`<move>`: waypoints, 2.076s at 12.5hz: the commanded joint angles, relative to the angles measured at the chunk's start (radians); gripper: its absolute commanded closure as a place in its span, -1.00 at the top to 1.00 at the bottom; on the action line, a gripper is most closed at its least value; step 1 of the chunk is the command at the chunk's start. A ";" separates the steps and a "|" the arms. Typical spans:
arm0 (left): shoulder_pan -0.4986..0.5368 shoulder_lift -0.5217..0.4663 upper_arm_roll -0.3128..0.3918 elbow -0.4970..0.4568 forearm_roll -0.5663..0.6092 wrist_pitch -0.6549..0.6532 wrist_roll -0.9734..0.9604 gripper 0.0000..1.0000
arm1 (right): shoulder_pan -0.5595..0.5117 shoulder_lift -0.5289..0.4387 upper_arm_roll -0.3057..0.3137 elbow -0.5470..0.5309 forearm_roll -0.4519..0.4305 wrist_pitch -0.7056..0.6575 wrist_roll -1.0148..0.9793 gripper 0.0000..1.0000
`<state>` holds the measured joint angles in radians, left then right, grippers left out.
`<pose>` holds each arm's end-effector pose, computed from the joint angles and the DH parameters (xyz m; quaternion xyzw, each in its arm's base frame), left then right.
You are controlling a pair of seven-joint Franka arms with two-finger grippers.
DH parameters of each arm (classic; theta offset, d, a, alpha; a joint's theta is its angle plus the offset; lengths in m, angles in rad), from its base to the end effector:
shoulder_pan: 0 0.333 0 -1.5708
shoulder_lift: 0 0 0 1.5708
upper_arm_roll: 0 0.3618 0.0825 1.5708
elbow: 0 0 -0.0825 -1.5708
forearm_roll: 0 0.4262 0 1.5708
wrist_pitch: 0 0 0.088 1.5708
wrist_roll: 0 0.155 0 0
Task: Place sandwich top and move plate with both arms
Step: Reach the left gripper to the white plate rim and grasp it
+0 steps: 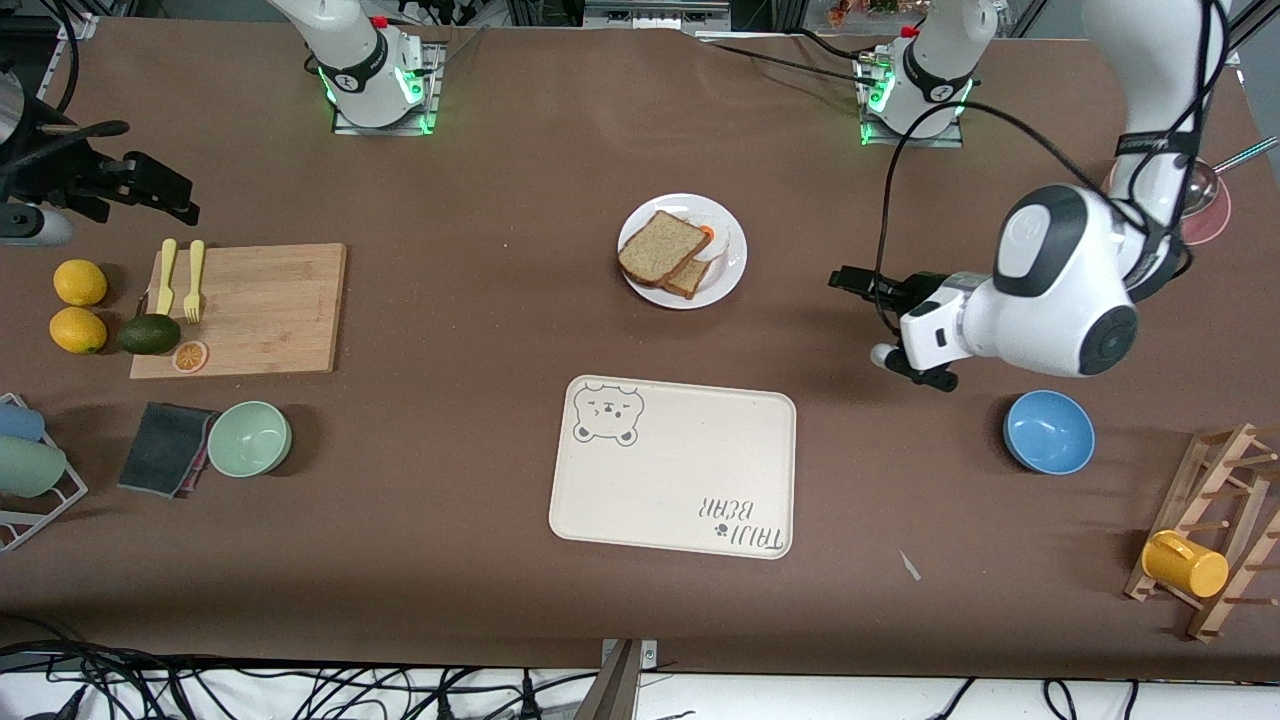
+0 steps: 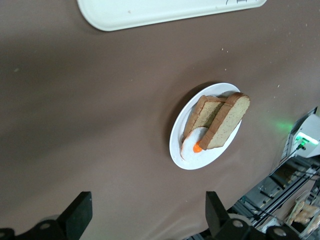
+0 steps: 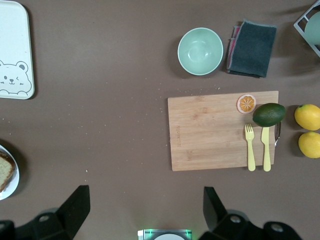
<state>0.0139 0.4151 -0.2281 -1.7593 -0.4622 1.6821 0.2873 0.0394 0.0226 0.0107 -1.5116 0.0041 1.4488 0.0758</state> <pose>0.6073 -0.1888 0.3032 0.9237 -0.1569 -0.2239 0.2684 0.5872 0.0300 0.6289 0.9990 -0.0127 -0.0427 0.0005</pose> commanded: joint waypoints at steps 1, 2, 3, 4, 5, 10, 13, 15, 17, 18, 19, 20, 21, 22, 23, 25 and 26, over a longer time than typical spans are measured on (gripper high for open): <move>0.008 0.022 -0.005 -0.124 -0.158 0.121 0.206 0.96 | -0.006 -0.013 0.000 -0.009 0.002 0.001 0.001 1.00; 0.006 0.022 -0.008 -0.161 -0.189 0.154 0.248 0.93 | -0.006 -0.009 0.000 -0.009 0.002 0.001 0.005 1.00; -0.002 0.024 -0.010 -0.172 -0.203 0.159 0.259 0.92 | -0.006 -0.006 0.000 -0.007 0.002 0.005 0.009 1.00; -0.006 0.022 -0.014 -0.184 -0.204 0.162 0.260 0.86 | -0.007 -0.006 0.000 -0.007 0.004 0.001 0.012 1.00; -0.015 0.022 -0.017 -0.206 -0.207 0.181 0.262 0.83 | -0.015 0.006 -0.008 -0.006 0.013 0.002 0.003 1.00; -0.026 0.021 -0.109 -0.362 -0.377 0.431 0.436 0.75 | -0.019 0.014 -0.021 0.024 0.013 0.012 -0.002 1.00; -0.026 0.019 -0.128 -0.431 -0.420 0.499 0.552 0.59 | -0.019 0.016 -0.021 0.024 0.005 0.022 -0.002 1.00; -0.043 0.040 -0.143 -0.454 -0.492 0.586 0.616 0.53 | -0.023 0.017 -0.025 0.024 0.004 0.051 -0.001 1.00; -0.081 0.050 -0.149 -0.468 -0.521 0.637 0.618 0.46 | -0.041 0.017 -0.026 0.024 0.005 0.053 -0.002 1.00; -0.092 0.054 -0.151 -0.474 -0.544 0.665 0.619 0.42 | -0.041 0.017 -0.026 0.024 0.005 0.053 -0.004 1.00; -0.126 0.062 -0.151 -0.477 -0.585 0.691 0.619 0.40 | -0.038 0.016 -0.026 0.024 0.002 0.053 -0.004 1.00; -0.152 0.068 -0.151 -0.477 -0.616 0.721 0.624 0.35 | -0.038 0.016 -0.026 0.024 0.004 0.053 -0.004 1.00; -0.155 0.076 -0.151 -0.476 -0.618 0.728 0.625 0.16 | -0.038 0.016 -0.026 0.024 0.004 0.053 -0.004 1.00; -0.157 0.080 -0.151 -0.476 -0.618 0.732 0.625 -0.11 | -0.038 0.017 -0.026 0.024 0.002 0.053 -0.004 1.00; -0.157 0.088 -0.151 -0.477 -0.618 0.740 0.625 -0.45 | -0.038 0.017 -0.026 0.024 0.004 0.053 -0.004 1.00; -0.155 0.096 -0.151 -0.476 -0.618 0.740 0.625 -0.84 | -0.038 0.017 -0.026 0.024 0.004 0.053 -0.004 1.00; -0.147 0.100 -0.151 -0.476 -0.619 0.740 0.625 -0.98 | -0.038 0.017 -0.026 0.024 0.004 0.053 -0.004 1.00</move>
<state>-0.1407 0.5129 -0.3762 -2.2297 -1.0428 2.4122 0.8754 0.0103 0.0362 -0.0212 -1.5031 0.0046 1.5040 0.0784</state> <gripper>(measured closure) 0.802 0.000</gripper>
